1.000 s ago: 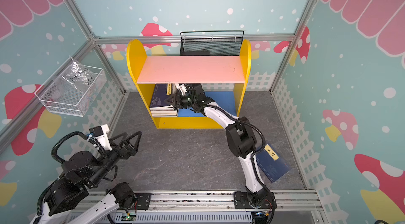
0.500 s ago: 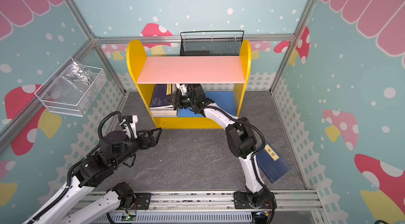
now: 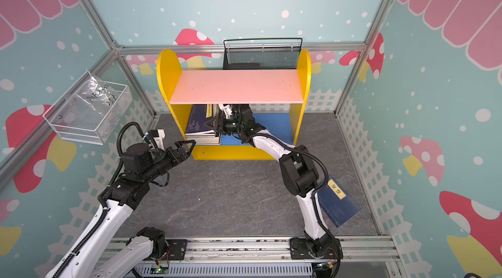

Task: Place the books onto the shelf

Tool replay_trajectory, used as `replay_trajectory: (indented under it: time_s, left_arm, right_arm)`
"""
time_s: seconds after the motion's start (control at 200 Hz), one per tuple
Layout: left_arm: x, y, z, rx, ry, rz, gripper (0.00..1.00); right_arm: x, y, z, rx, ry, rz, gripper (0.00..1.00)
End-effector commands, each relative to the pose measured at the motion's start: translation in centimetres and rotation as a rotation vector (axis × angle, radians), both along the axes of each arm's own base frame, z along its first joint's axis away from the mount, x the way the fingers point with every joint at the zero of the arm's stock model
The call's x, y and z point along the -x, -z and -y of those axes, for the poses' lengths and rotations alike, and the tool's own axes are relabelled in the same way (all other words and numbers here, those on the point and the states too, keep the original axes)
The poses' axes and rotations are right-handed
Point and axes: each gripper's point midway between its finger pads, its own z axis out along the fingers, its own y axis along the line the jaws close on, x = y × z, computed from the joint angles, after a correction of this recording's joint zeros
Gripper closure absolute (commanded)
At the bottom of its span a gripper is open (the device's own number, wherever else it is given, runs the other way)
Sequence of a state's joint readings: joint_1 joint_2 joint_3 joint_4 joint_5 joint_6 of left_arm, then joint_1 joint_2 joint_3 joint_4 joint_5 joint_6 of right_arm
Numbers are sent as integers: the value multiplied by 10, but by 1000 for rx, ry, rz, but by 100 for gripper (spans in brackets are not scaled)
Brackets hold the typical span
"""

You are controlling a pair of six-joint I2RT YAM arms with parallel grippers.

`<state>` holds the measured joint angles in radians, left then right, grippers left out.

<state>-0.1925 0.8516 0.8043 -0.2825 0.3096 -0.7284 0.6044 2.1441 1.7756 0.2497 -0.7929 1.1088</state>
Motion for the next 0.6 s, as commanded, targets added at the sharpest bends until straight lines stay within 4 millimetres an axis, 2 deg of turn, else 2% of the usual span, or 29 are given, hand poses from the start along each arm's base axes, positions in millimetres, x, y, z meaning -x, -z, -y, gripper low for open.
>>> replay_trajectory:
  time_s: [0.0,0.41,0.595]
  left_arm:
    - [-7,-15,10,43,52,43,1]
    - [-40,-8,8,-11,35,104,1]
    - [-56,-2,0,-28,-10,113,1]
  right_arm:
    - [11,-45,1,-64,2,104,56]
    - [18,-43,-1,-62,-13,105,53]
    - [20,-41,0,-63,-12,99,52]
